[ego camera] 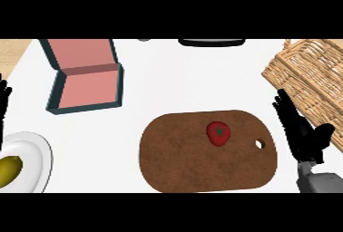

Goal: Pick the tomato from the cutting board and place it in the basket

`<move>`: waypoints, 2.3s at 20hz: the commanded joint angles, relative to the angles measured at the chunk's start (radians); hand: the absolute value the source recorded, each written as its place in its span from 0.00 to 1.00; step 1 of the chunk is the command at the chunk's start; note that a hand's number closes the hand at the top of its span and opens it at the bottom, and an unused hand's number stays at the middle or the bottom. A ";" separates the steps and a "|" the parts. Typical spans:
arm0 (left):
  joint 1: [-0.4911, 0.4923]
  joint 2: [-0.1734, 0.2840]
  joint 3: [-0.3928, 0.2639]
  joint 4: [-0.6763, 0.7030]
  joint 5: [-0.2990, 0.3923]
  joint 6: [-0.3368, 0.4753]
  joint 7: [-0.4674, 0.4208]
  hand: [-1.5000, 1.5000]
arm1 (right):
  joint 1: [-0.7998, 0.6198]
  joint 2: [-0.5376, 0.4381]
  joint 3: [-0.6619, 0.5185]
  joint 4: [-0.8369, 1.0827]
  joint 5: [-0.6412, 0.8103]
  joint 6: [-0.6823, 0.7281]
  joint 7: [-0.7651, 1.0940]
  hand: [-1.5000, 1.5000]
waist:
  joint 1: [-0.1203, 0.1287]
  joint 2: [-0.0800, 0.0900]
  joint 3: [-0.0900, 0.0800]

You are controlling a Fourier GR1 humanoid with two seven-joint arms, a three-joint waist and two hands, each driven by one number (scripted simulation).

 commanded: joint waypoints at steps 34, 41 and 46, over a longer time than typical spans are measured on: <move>-0.187 -0.164 -0.217 0.241 -0.030 -0.137 0.146 0.50 | -0.470 -0.550 0.168 -0.029 0.269 0.993 -0.701 0.00 | 0.023 0.001 -0.004; -0.186 -0.191 -0.215 0.239 -0.040 -0.136 0.149 0.50 | -0.504 -0.547 0.239 0.075 0.298 0.893 -0.769 0.00 | 0.021 -0.002 -0.005; -0.194 -0.197 -0.199 0.230 -0.043 -0.142 0.171 0.50 | -0.534 -0.512 0.248 0.208 0.325 0.809 -0.823 0.00 | 0.019 -0.002 -0.005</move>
